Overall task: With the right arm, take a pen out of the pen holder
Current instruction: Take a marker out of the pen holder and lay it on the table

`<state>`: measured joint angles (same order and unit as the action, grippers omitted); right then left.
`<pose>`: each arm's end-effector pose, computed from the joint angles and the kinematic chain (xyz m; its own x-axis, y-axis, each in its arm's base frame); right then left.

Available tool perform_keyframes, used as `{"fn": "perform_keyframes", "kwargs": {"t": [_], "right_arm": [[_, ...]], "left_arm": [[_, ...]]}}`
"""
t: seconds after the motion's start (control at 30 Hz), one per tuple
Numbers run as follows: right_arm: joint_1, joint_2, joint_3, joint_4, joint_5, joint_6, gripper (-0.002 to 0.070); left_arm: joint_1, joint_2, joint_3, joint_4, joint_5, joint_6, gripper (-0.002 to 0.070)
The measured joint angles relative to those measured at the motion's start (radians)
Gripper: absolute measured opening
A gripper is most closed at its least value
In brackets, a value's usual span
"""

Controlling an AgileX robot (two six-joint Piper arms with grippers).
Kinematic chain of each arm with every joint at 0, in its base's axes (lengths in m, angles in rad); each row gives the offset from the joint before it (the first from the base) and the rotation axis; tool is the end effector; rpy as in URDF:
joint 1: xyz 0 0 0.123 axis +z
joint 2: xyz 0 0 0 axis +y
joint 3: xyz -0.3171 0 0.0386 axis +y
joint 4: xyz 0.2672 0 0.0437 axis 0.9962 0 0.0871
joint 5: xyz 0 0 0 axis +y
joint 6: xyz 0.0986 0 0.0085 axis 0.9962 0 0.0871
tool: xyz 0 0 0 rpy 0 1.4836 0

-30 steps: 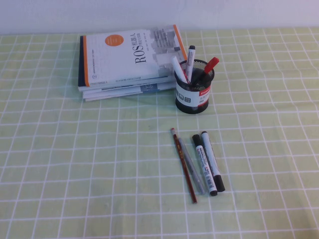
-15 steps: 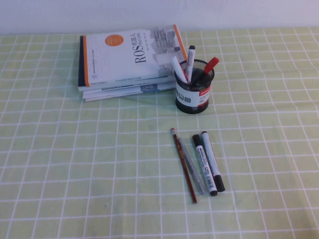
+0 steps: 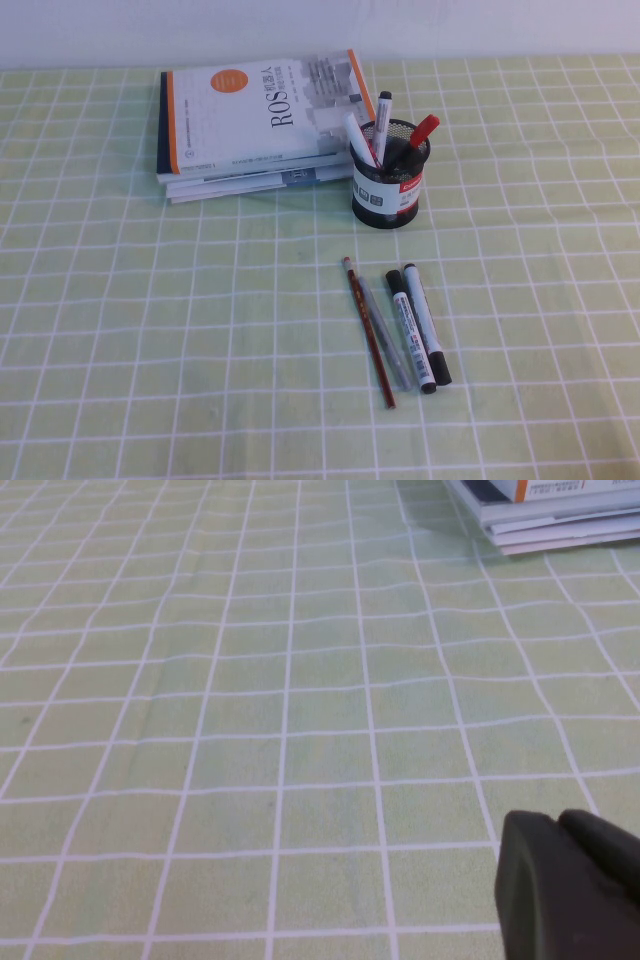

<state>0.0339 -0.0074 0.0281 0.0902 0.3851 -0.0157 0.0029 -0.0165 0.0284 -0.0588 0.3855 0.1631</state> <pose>0.0445 0.0049 0.1665 -0.3155 0.0572 -0.9472 -0.0447 0.9962 0.0750 0.0442 -0.0021 0.1666 -0.3009 0.1075 -0.9476 0.0511 0.9940 0.0965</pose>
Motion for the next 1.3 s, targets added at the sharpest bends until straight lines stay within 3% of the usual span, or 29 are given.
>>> {"fn": "perform_keyframes", "kwargs": {"t": [1.1, 1.3], "right_arm": [[0.000, 0.000, 0.000, 0.010, 0.000, 0.000, -0.0013], [0.000, 0.000, 0.000, 0.160, -0.071, 0.000, -0.0013]], "left_arm": [[0.000, 0.000, 0.000, 0.000, 0.000, 0.000, -0.0005], [0.000, 0.000, 0.000, 0.000, 0.000, 0.000, -0.0005]]}}
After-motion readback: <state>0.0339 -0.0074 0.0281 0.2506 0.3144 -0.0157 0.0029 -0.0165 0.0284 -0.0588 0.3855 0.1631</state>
